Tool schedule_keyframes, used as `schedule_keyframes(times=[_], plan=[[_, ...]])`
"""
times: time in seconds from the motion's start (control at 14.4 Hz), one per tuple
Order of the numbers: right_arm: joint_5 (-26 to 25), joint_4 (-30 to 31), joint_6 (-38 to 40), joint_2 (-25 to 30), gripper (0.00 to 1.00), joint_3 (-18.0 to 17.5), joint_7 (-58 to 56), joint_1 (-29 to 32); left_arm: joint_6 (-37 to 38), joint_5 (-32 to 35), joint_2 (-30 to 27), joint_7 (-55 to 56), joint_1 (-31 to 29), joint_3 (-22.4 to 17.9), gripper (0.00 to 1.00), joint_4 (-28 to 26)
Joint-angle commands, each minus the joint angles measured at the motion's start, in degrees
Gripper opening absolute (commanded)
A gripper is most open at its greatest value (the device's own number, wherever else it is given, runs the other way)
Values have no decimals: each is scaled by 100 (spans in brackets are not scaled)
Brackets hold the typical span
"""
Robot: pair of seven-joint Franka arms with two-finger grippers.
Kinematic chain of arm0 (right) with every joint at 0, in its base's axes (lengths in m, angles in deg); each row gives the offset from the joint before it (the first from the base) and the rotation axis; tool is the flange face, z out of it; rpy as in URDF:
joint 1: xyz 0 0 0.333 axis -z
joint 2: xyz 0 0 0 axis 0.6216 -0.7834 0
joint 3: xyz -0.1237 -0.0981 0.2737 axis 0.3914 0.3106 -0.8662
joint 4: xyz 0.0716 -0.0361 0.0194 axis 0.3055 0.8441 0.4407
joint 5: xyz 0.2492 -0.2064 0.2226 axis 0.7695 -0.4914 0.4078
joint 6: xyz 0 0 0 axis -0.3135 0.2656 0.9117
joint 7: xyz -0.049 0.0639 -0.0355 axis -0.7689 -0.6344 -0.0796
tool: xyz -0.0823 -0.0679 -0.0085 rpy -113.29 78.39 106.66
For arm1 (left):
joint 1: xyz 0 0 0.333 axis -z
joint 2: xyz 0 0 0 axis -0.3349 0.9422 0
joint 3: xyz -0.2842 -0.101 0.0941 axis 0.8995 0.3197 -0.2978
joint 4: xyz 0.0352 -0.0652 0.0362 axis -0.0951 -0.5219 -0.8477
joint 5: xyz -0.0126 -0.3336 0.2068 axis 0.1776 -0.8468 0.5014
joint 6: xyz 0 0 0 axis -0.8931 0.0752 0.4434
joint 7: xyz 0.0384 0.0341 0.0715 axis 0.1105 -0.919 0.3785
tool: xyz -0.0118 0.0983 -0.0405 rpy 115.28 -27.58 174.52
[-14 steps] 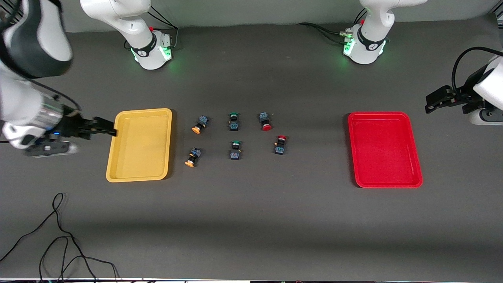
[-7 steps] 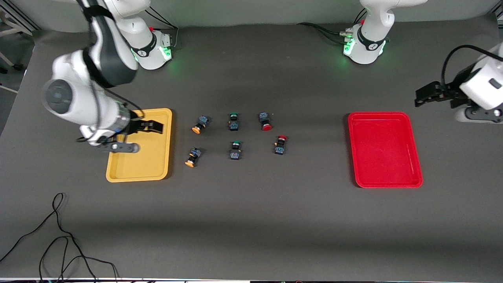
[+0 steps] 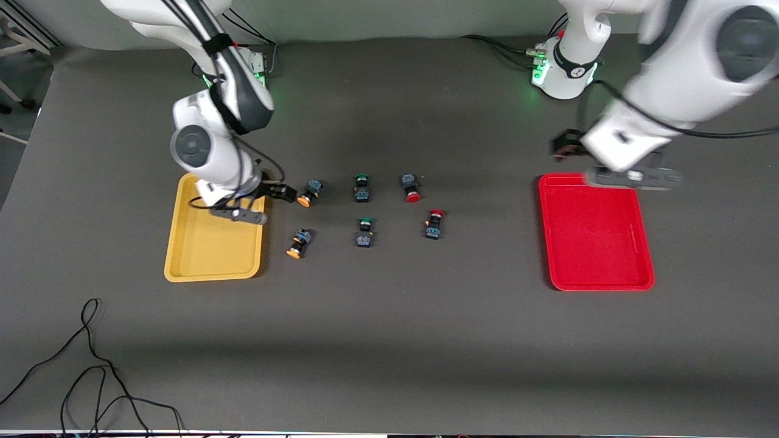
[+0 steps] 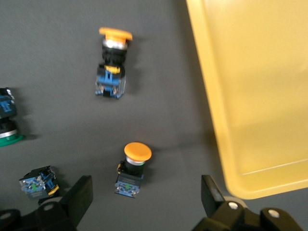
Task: Place red and yellow buttons in trays
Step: 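Move the right gripper toward the orange buttons while the left gripper reaches inward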
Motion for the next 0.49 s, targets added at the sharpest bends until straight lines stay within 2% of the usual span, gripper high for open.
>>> schedule_keyframes(times=[0.0, 0.21, 0.42], plan=[[96, 162, -570, -288, 100, 58, 604, -435, -654, -8, -86, 1446, 983, -99, 100, -258], [96, 426, -1335, -632, 100, 58, 1027, -849, -1279, 62, 221, 2661, 1845, -99, 100, -258], [96, 444, -1714, -931, 100, 58, 1045, -876, -1508, 71, 520, 2980, 2391, -99, 100, -275]])
